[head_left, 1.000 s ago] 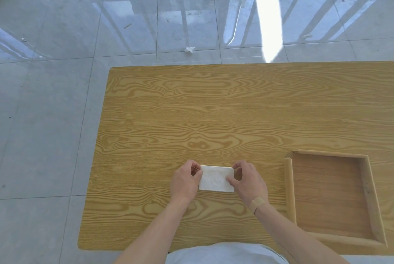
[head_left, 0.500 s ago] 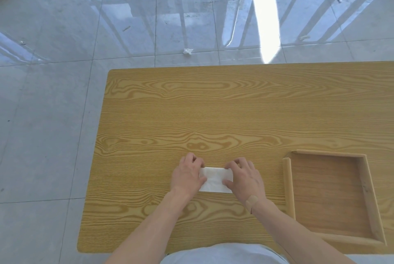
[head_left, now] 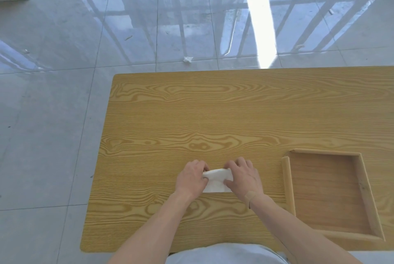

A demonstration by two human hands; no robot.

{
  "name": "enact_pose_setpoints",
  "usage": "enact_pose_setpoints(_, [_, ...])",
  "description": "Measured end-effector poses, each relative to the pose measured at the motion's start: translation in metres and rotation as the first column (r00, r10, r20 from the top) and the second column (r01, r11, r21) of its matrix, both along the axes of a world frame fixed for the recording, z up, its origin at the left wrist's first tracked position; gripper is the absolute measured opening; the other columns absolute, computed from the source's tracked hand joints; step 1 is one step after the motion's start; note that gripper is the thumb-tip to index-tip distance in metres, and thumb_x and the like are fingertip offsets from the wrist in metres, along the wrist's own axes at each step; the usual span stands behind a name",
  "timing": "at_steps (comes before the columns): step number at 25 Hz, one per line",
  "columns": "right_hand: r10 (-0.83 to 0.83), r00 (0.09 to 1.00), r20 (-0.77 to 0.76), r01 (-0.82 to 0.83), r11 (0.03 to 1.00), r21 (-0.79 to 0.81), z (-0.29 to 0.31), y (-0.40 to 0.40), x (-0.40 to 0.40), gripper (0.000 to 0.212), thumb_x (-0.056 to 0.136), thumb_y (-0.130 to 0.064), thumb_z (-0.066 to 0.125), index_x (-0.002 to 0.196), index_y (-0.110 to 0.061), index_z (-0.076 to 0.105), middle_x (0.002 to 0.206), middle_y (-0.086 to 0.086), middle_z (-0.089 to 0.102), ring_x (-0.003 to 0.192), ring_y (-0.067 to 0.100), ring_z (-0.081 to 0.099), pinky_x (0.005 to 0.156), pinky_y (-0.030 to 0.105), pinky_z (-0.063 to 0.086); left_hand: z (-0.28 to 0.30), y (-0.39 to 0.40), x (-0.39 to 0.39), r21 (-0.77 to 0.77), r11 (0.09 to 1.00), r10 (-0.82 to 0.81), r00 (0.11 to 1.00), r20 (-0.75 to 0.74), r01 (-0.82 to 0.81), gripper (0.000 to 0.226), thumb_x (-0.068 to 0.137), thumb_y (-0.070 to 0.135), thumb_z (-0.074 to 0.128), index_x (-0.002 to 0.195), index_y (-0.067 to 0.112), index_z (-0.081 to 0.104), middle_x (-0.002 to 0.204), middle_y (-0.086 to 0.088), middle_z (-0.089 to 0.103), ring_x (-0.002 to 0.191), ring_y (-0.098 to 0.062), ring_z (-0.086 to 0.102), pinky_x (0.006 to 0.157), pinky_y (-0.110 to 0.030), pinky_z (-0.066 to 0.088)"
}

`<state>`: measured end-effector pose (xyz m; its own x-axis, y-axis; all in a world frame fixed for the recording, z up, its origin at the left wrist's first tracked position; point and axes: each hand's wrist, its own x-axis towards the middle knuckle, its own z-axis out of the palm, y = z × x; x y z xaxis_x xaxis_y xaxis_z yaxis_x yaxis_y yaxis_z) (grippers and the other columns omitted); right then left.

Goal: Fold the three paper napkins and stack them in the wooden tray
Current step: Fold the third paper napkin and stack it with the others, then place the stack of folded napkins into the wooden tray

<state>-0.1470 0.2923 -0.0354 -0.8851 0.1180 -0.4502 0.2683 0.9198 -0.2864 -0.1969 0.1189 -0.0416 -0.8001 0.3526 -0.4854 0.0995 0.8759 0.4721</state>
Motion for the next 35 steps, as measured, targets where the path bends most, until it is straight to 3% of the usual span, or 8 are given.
enact_pose_setpoints(4, [-0.066, 0.998, 0.0, 0.065, 0.995, -0.081, 0.006, -0.003, 0.007, 0.025, 0.083, -0.034, 0.067, 0.094, -0.03, 0.045, 0.1, -0.01, 0.049, 0.097, 0.019, 0.046, 0.076, 0.033, 0.039, 0.006, -0.007, 0.008, 0.115, 0.992, 0.053, 0.998, 0.026, -0.055, 0.013, 0.084, 0.017, 0.062, 0.096, 0.021, 0.062, 0.099, 0.005, 0.053, 0.096, -0.016, 0.052, 0.08, -0.035, 0.048])
enact_pose_setpoints(7, [-0.246, 0.962, 0.121, 0.272, 0.911, -0.31, 0.018, -0.002, 0.013, 0.024, 0.081, -0.029, 0.068, 0.087, -0.025, 0.045, 0.078, -0.007, 0.058, 0.073, 0.017, 0.054, 0.06, 0.033, 0.041, 0.013, -0.016, 0.012, 0.244, 0.949, 0.158, 0.971, 0.18, -0.2, 0.01, 0.082, 0.014, 0.063, 0.086, 0.023, 0.059, 0.085, 0.008, 0.054, 0.077, -0.011, 0.05, 0.07, -0.028, 0.043])
enact_pose_setpoints(11, [-0.498, 0.833, 0.243, 0.531, 0.593, -0.606, 0.04, 0.0, 0.034, 0.019, 0.08, -0.013, 0.074, 0.094, -0.013, 0.062, 0.087, 0.003, 0.067, 0.076, 0.016, 0.062, 0.07, 0.036, 0.054, 0.027, -0.025, 0.02, 0.36, 0.841, 0.232, 0.87, 0.436, -0.404, 0.01, 0.085, 0.009, 0.062, 0.085, 0.018, 0.058, 0.082, -0.001, 0.056, 0.069, -0.013, 0.048, 0.058, -0.022, 0.039])
enact_pose_setpoints(14, [-0.632, 0.702, 0.328, 0.625, 0.327, -0.709, 0.057, 0.001, 0.056, 0.016, 0.083, -0.006, 0.073, 0.095, -0.003, 0.063, 0.088, 0.007, 0.066, 0.071, 0.013, 0.065, 0.058, 0.025, 0.056, 0.039, -0.021, 0.03, 0.394, 0.739, 0.245, 0.763, 0.598, -0.547, 0.011, 0.085, 0.007, 0.059, 0.086, 0.019, 0.059, 0.086, -0.004, 0.058, 0.073, -0.017, 0.053, 0.062, -0.029, 0.044])
enact_pose_setpoints(17, [-0.712, 0.616, 0.337, 0.633, 0.193, -0.75, 0.068, 0.006, 0.078, 0.015, 0.086, -0.006, 0.07, 0.097, -0.005, 0.061, 0.09, 0.008, 0.065, 0.076, 0.018, 0.066, 0.061, 0.029, 0.057, 0.052, -0.01, 0.039, 0.438, 0.649, 0.136, 0.661, 0.738, -0.622, 0.011, 0.085, 0.011, 0.062, 0.092, 0.019, 0.063, 0.09, 0.0, 0.068, 0.077, -0.016, 0.066, 0.063, -0.031, 0.052])
enact_pose_setpoints(21, [-0.774, 0.521, 0.36, 0.585, 0.017, -0.811, 0.082, 0.026, 0.107, 0.01, 0.086, -0.006, 0.068, 0.093, -0.01, 0.062, 0.092, 0.008, 0.067, 0.081, 0.022, 0.066, 0.068, 0.037, 0.057, 0.066, 0.009, 0.054, 0.479, 0.608, 0.06, 0.638, 0.768, -0.633, 0.018, 0.086, 0.015, 0.065, 0.103, 0.014, 0.067, 0.089, 0.0, 0.074, 0.077, -0.015, 0.069, 0.063, -0.029, 0.053])
enact_pose_setpoints(28, [-0.814, 0.5, 0.295, 0.552, 0.036, -0.833, 0.09, 0.086, 0.152, 0.013, 0.084, -0.009, 0.072, 0.095, -0.009, 0.065, 0.089, 0.006, 0.072, 0.08, 0.021, 0.07, 0.061, 0.031, 0.058, 0.077, 0.068, 0.076, 0.509, 0.719, 0.074, 0.781, 0.621, -0.473, 0.017, 0.085, 0.01, 0.065, 0.101, 0.014, 0.068, 0.093, -0.004, 0.076, 0.077, -0.015, 0.071, 0.066, -0.027, 0.055])
enact_pose_setpoints(35, [-0.759, 0.615, 0.213, 0.551, 0.221, -0.805, 0.077, 0.195, 0.177, 0.019, 0.082, -0.011, 0.076, 0.097, -0.008, 0.064, 0.095, 0.011, 0.073, 0.08, 0.018, 0.071, 0.066, 0.031, 0.06, 0.076, 0.17, 0.108, 0.447, 0.764, 0.169, 0.814, 0.556, -0.465, 0.014, 0.086, 0.008, 0.064, 0.098, 0.014, 0.067, 0.092, -0.004, 0.075, 0.077, -0.014, 0.07, 0.065, -0.027, 0.053])
